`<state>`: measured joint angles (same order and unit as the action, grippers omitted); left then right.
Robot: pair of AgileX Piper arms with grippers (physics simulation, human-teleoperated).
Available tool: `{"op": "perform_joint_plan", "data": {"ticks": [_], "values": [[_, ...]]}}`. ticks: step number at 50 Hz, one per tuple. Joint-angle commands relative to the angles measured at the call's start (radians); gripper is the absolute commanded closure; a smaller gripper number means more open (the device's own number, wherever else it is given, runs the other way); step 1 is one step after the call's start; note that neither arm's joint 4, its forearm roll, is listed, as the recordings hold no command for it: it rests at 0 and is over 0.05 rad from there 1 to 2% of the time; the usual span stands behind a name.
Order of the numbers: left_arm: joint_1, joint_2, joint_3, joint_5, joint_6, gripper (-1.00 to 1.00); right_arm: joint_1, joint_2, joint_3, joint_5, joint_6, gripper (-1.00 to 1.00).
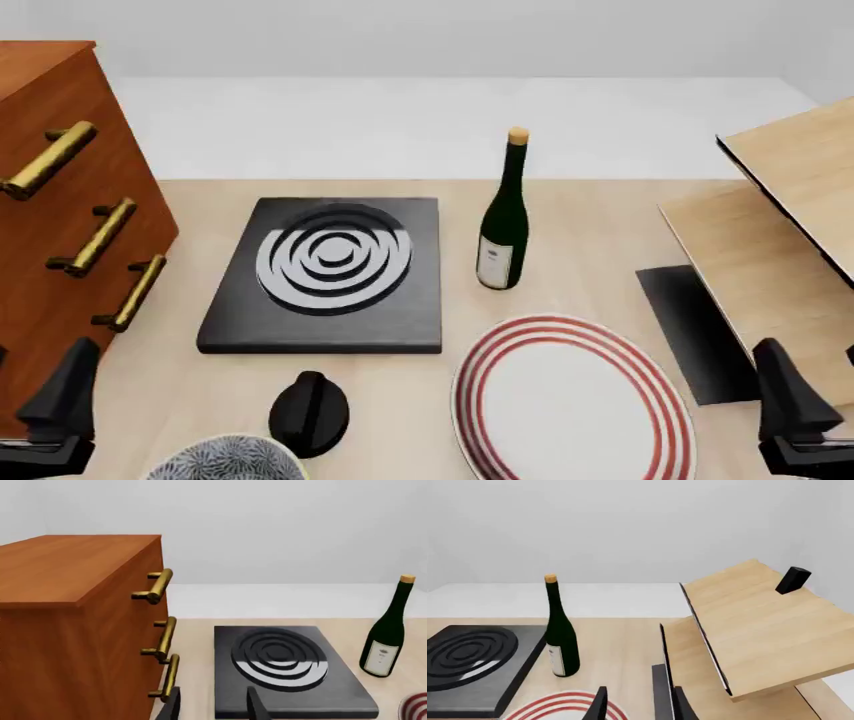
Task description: Pick up the akita bowl and put it on the plate.
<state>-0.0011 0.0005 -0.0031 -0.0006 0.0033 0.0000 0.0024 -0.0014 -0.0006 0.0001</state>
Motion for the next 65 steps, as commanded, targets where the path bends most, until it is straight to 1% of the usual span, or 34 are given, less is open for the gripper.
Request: {"op": "perform_joint_plan", "data": {"ticks": [1, 3, 4, 5, 6, 8, 11, 14, 15, 18, 19, 20, 22, 24, 28, 32, 33, 34, 37, 39, 42, 43, 44, 45, 46, 47, 48, 49, 53, 54, 56, 58, 64, 65], "values": [[0.022, 0.000, -0.012, -0.057, 0.032, -1.00, 0.000, 0.005, -0.003, -0.001, 0.000, -1.00], [-0.018, 0.000, -0.016, 0.001, 0.041, -1.00, 0.000, 0.005, -0.003, -0.001, 0.000, -1.00], [-0.022, 0.000, -0.017, 0.009, 0.033, -1.00, 0.000, 0.005, -0.003, -0.001, 0.000, -1.00], [-0.033, 0.001, -0.017, 0.024, 0.073, -1.00, 0.000, 0.005, -0.003, -0.001, 0.000, -1.00], [-0.036, 0.010, -0.019, 0.037, 0.073, -1.00, 0.000, 0.006, -0.003, -0.001, 0.001, -1.00], [-0.050, 0.026, -0.030, 0.054, 0.045, -1.00, 0.002, 0.003, -0.001, 0.000, 0.001, -1.00], [-0.069, 0.049, -0.062, 0.107, 0.070, -1.00, 0.002, 0.003, -0.002, 0.001, 0.001, -1.00], [-0.097, 0.042, -0.117, 0.200, 0.089, -1.00, 0.002, 0.002, -0.002, 0.002, 0.001, -1.00], [-0.134, 0.004, -0.151, 0.261, 0.093, -1.00, 0.002, 0.001, -0.002, 0.002, 0.001, -1.00], [-0.147, 0.008, -0.185, 0.334, 0.123, -1.00, 0.002, 0.001, -0.003, 0.002, 0.001, -1.00], [-0.131, 0.008, -0.198, 0.355, 0.121, -1.00, 0.002, 0.001, -0.003, 0.004, 0.001, -1.00], [-0.140, 0.011, -0.209, 0.377, 0.111, -1.00, 0.002, 0.001, -0.003, 0.004, 0.001, -1.00], [-0.154, 0.004, -0.251, 0.454, 0.124, -1.00, 0.002, 0.001, -0.004, 0.004, 0.001, -1.00], [-0.166, 0.005, -0.275, 0.512, 0.091, -1.00, 0.002, 0.001, -0.004, 0.004, 0.001, -1.00], [-0.172, 0.003, -0.303, 0.598, 0.115, -1.00, 0.002, 0.001, -0.003, 0.003, 0.001, -1.00], [-0.210, 0.003, -0.359, 0.718, 0.110, -1.00, 0.002, 0.001, -0.003, 0.003, 0.001, -1.00], [-0.219, 0.001, -0.375, 0.748, 0.097, -1.00, 0.002, 0.001, -0.004, 0.005, 0.001, -1.00], [-0.220, 0.001, -0.380, 0.755, 0.100, -1.00, 0.002, 0.001, -0.004, 0.005, 0.001, -1.00], [-0.237, 0.003, -0.401, 0.830, 0.125, -1.00, 0.002, 0.001, -0.004, 0.005, 0.001, -1.00], [-0.229, 0.000, -0.414, 0.856, 0.138, -1.00, 0.002, 0.001, -0.004, 0.004, 0.001, -1.00], [-0.238, 0.003, -0.437, 0.907, 0.126, -1.00, 0.002, 0.000, -0.005, 0.006, 0.001, -1.00], [-0.236, 0.009, -0.441, 0.923, 0.143, -1.00, 0.002, 0.001, -0.005, 0.006, 0.001, -1.00], [-0.238, 0.015, -0.444, 0.930, 0.136, -1.00, 0.002, 0.001, -0.005, 0.006, 0.001, -1.00], [-0.242, 0.026, -0.446, 0.943, 0.154, -1.00, 0.002, 0.001, -0.004, 0.005, 0.001, -1.00], [-0.242, 0.036, -0.452, 0.948, 0.154, -1.00, 0.002, 0.001, -0.005, 0.005, 0.001, -1.00], [-0.258, 0.054, -0.454, 0.952, 0.135, -1.00, 0.002, 0.001, -0.005, 0.005, 0.001, -1.00], [-0.260, 0.065, -0.452, 0.957, 0.147, -1.00, 0.002, 0.001, -0.006, 0.005, 0.001, -1.00], [-0.255, 0.069, -0.438, 0.964, 0.184, -1.00, 0.002, 0.002, -0.005, 0.005, 0.001, -1.00], [-0.259, 0.091, -0.433, 0.973, 0.180, -1.00, 0.002, 0.001, -0.005, 0.005, 0.001, -1.00], [-0.260, 0.098, -0.429, 0.977, 0.202, -1.00, 0.002, 0.002, -0.004, 0.003, 0.001, -1.00], [-0.267, 0.109, -0.437, 0.975, 0.182, -1.00, 0.002, 0.002, -0.005, 0.004, 0.001, -1.00], [-0.264, 0.115, -0.431, 0.974, 0.196, -1.00, 0.002, 0.002, -0.006, 0.005, 0.001, -1.00], [-0.292, 0.152, -0.389, 0.947, 0.187, -1.00, 0.002, 0.004, -0.003, 0.000, 0.001, -1.00], [-0.284, 0.154, -0.378, 0.941, 0.197, -1.00, 0.002, 0.004, -0.003, 0.001, 0.001, -1.00]]}}
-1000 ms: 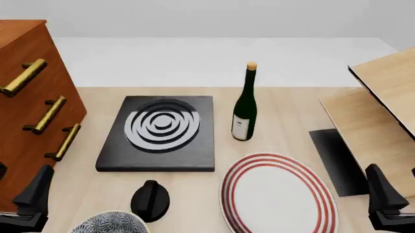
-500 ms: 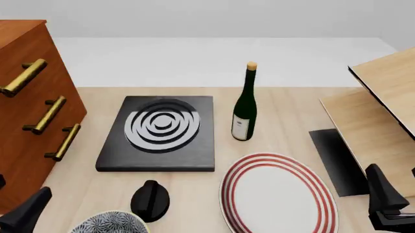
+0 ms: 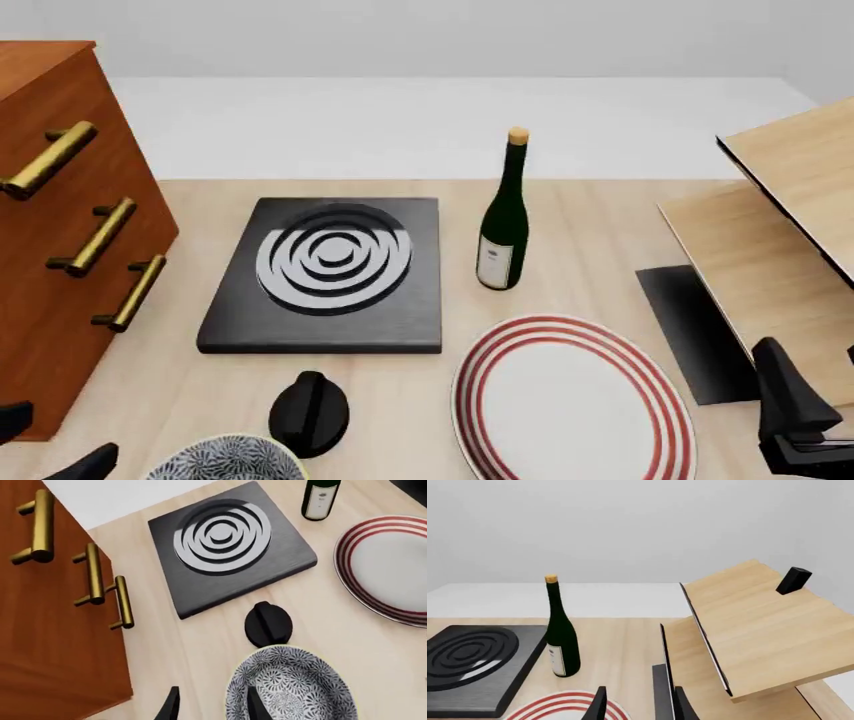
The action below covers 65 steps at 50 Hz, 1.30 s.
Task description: Pick up the akita bowl and put it on the plate.
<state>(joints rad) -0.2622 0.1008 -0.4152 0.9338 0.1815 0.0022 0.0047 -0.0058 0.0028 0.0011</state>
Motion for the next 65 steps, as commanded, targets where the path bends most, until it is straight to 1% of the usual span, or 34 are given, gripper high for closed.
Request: {"op": "perform_joint_plan", "data": {"ticks": [1, 2, 8, 12, 17, 24, 35, 38, 40, 42, 57, 65], "values": [[-0.023, 0.058, 0.040, 0.001, 0.019, -1.00, 0.000, 0.001, 0.001, -0.002, 0.000, -1.00], [-0.029, 0.066, 0.046, -0.009, 0.007, -1.00, 0.000, 0.002, 0.001, -0.002, 0.000, -1.00], [-0.035, 0.075, 0.074, -0.023, 0.006, -1.00, 0.000, 0.000, 0.000, 0.000, 0.000, -1.00], [-0.041, 0.079, 0.100, -0.032, -0.013, -1.00, 0.000, 0.000, 0.000, 0.000, 0.000, -1.00], [-0.045, 0.089, 0.119, -0.046, -0.017, -1.00, 0.000, 0.000, -0.001, 0.001, 0.000, -1.00], [-0.062, 0.118, 0.169, -0.099, -0.041, -1.00, 0.000, 0.000, -0.001, 0.001, 0.000, -1.00], [-0.065, 0.139, 0.209, -0.129, -0.059, -1.00, 0.000, 0.000, -0.001, 0.001, 0.000, -1.00], [-0.062, 0.142, 0.219, -0.141, -0.062, -1.00, 0.000, 0.000, -0.001, 0.001, 0.000, -1.00], [-0.061, 0.144, 0.243, -0.152, -0.054, -1.00, 0.000, 0.000, -0.001, 0.001, 0.000, -1.00], [-0.065, 0.147, 0.258, -0.164, -0.066, -1.00, 0.000, 0.000, -0.001, 0.001, 0.000, -1.00], [-0.061, 0.201, 0.316, -0.248, -0.067, -1.00, 0.000, 0.000, -0.001, 0.001, 0.000, -1.00], [-0.064, 0.233, 0.331, -0.287, -0.067, -1.00, 0.000, 0.000, -0.001, 0.001, 0.000, -1.00]]}}
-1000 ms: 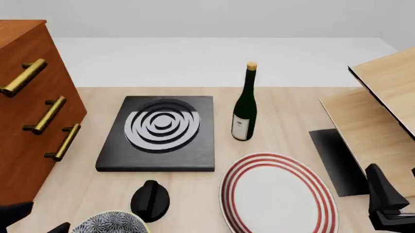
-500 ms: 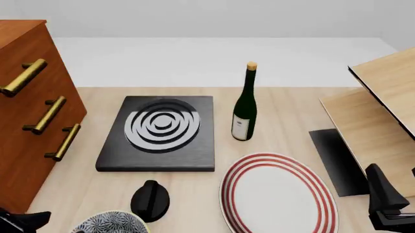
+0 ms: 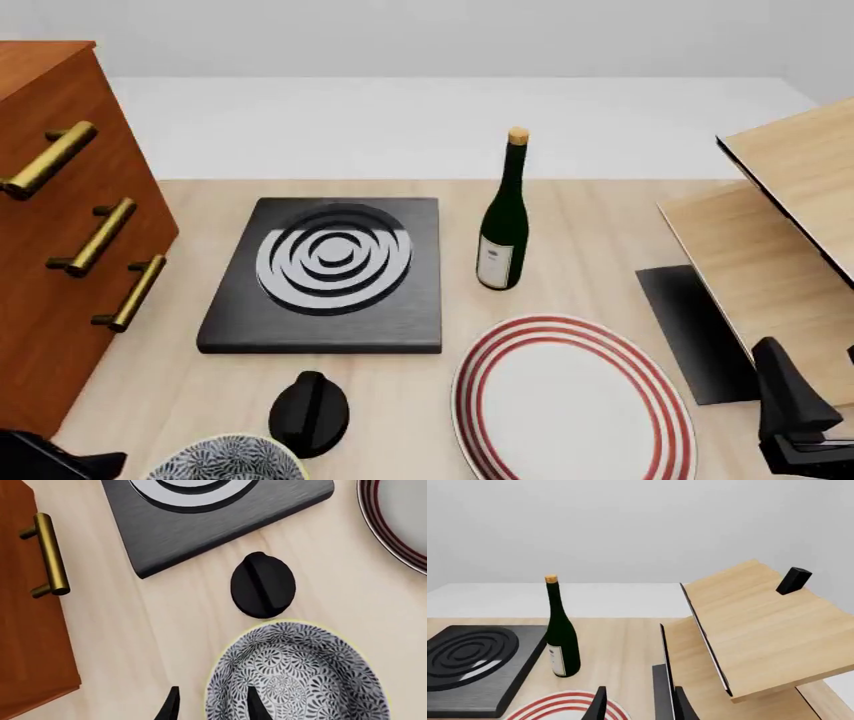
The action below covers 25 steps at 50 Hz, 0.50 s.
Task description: Pick up the akita bowl and put it on the plate.
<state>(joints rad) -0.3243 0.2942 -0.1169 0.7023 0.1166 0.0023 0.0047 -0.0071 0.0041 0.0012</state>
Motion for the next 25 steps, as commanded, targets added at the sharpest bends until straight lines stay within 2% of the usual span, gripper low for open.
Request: {"op": "perform_joint_plan", "data": {"ticks": [1, 25], "values": [[-0.003, 0.047, 0.038, -0.065, 0.000, -1.00, 0.000, 0.000, 0.000, 0.000, 0.000, -1.00], [-0.020, 0.154, 0.106, -0.192, -0.027, -1.00, 0.000, 0.000, 0.000, 0.000, 0.000, -1.00]]}}
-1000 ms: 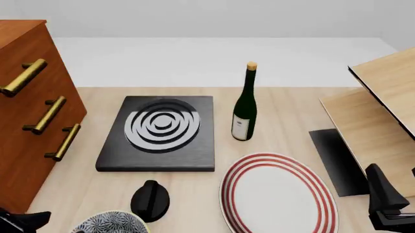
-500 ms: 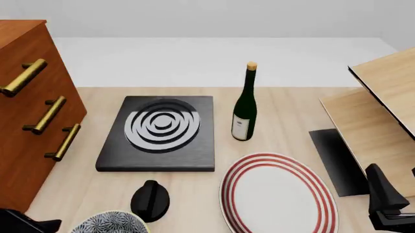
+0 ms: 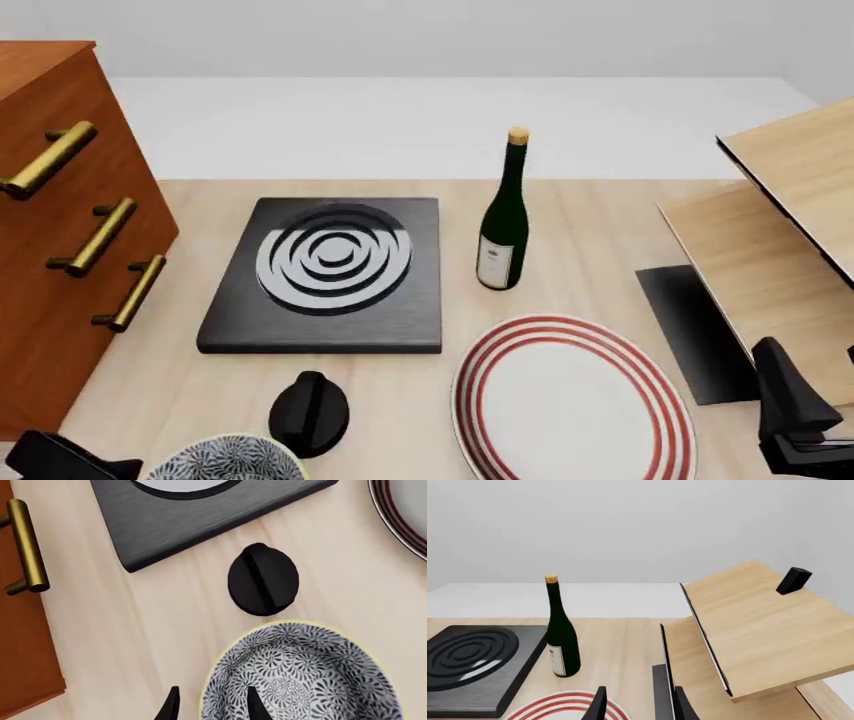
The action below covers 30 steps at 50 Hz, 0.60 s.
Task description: Pick up the akita bowl and put it on the plate.
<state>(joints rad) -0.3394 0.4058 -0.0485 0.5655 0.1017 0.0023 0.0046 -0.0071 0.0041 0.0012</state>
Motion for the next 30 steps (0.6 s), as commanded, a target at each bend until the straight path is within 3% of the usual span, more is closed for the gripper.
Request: {"op": "perform_joint_plan", "data": {"ticks": [1, 18, 21, 22, 24, 30], "values": [[-0.005, 0.044, 0.039, -0.055, -0.014, -1.00, 0.000, 0.000, 0.000, 0.000, 0.000, -1.00], [-0.004, 0.121, 0.048, -0.097, -0.017, -1.00, 0.000, 0.000, 0.000, 0.000, 0.000, -1.00], [-0.005, 0.123, 0.048, -0.096, 0.012, -1.00, 0.000, 0.000, 0.000, 0.000, 0.000, -1.00], [0.085, -0.009, 0.048, -0.029, 0.120, 1.00, 0.000, 0.000, 0.000, 0.000, 0.000, -1.00], [0.053, 0.070, 0.048, -0.075, 0.063, 1.00, 0.000, 0.000, 0.000, 0.000, 0.000, -1.00], [0.040, 0.077, 0.048, -0.067, 0.103, 1.00, 0.000, 0.000, 0.000, 0.000, 0.000, -1.00]]}}
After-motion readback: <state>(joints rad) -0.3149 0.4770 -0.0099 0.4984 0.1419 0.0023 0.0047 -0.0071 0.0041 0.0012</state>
